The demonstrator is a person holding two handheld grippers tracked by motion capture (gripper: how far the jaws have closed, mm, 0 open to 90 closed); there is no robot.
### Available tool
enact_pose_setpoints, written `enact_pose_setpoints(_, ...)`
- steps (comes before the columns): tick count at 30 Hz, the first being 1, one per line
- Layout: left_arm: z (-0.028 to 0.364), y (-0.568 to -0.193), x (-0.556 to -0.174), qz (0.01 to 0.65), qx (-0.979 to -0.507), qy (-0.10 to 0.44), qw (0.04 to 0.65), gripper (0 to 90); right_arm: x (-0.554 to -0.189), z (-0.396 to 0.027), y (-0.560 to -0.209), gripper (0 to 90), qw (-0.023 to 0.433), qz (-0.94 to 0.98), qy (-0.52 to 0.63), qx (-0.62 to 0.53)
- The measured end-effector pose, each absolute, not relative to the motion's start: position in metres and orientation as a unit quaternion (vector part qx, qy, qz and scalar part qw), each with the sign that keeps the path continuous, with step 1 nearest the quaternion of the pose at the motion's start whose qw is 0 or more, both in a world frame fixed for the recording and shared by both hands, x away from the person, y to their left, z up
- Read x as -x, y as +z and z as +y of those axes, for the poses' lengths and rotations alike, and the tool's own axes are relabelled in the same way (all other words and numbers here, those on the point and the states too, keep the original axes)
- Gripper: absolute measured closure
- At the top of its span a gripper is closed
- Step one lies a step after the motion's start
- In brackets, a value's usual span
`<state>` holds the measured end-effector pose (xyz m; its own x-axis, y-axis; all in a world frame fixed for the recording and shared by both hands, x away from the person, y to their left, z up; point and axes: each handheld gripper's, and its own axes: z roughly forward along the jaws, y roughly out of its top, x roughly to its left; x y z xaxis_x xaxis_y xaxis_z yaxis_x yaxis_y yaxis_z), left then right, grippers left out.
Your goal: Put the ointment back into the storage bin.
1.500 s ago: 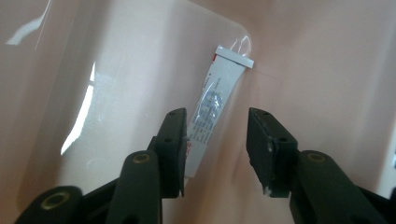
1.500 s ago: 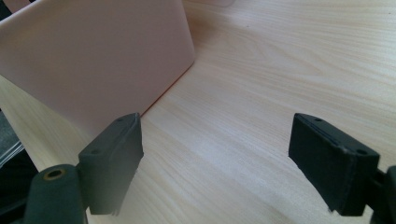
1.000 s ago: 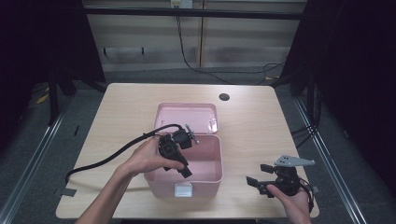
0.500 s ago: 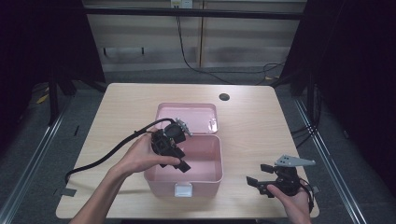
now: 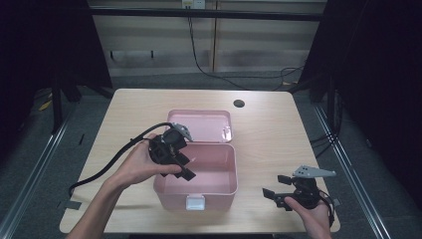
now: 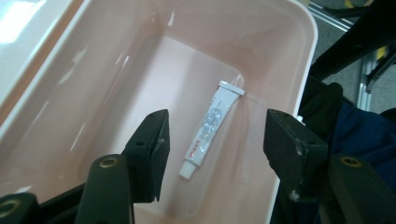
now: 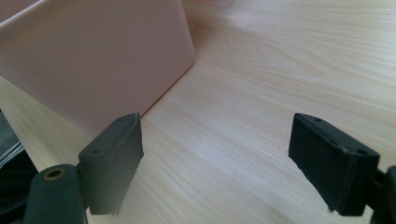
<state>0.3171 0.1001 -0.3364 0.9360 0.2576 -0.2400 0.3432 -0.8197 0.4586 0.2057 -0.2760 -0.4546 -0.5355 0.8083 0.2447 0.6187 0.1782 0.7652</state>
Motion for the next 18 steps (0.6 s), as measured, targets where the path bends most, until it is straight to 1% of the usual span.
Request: enact_pose_setpoints(18, 0.15, -0.332, -0.315, 0.19, -0.939, -0.051, 0.283, 41.5, -0.206, -0.276, -0.455, 17.5, 0.109, 0.76, 0.436, -0.469)
